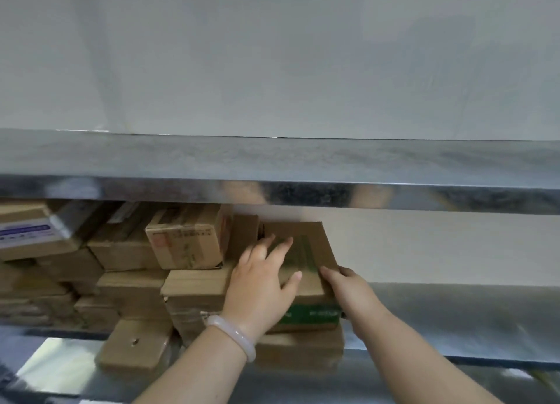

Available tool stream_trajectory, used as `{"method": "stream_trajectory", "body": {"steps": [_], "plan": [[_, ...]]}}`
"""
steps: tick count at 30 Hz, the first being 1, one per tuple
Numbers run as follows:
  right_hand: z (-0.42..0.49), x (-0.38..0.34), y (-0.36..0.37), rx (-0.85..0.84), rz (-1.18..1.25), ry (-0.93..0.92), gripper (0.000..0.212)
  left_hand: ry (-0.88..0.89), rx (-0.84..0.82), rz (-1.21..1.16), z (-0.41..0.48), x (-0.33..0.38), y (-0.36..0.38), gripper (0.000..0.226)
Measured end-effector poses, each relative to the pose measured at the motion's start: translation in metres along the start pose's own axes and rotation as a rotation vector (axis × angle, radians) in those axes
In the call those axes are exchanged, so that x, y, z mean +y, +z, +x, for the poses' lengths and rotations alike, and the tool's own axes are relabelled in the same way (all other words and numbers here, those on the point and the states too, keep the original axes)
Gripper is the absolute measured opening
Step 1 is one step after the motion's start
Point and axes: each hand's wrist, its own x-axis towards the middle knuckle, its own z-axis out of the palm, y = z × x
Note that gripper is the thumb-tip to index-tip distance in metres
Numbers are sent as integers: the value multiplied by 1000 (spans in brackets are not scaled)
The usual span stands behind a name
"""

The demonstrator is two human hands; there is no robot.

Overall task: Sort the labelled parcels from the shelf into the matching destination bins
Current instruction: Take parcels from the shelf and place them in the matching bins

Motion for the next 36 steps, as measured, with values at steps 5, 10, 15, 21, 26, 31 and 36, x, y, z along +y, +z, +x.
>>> {"method": "stream_trajectory", "body": {"steps": [5, 10, 15, 21, 26, 31, 36], "plan": [[-9, 10, -24, 35, 87, -119, 23, -80, 89, -69, -23, 16, 3, 63], [-43, 20, -36, 61, 145, -334, 23, -129, 88, -193, -45, 37, 4, 65], [-83, 23, -37, 89, 173, -507, 38, -157, 118, -378, -59, 47, -13, 70], [-135, 38, -27, 165, 244, -573, 25, -228, 86, -572, -112, 30, -41, 64], [-197, 52, 11, 191, 99, -693, 30, -291, 16, -640, -163, 16, -74, 85], [-249, 60, 54, 231, -206, -922, 33, -447, -180, -651, -209, -10, -109, 139], [-290, 63, 103, 69, -257, -1010, 44, -461, -17, -1158, -276, -49, -136, 120]]}}
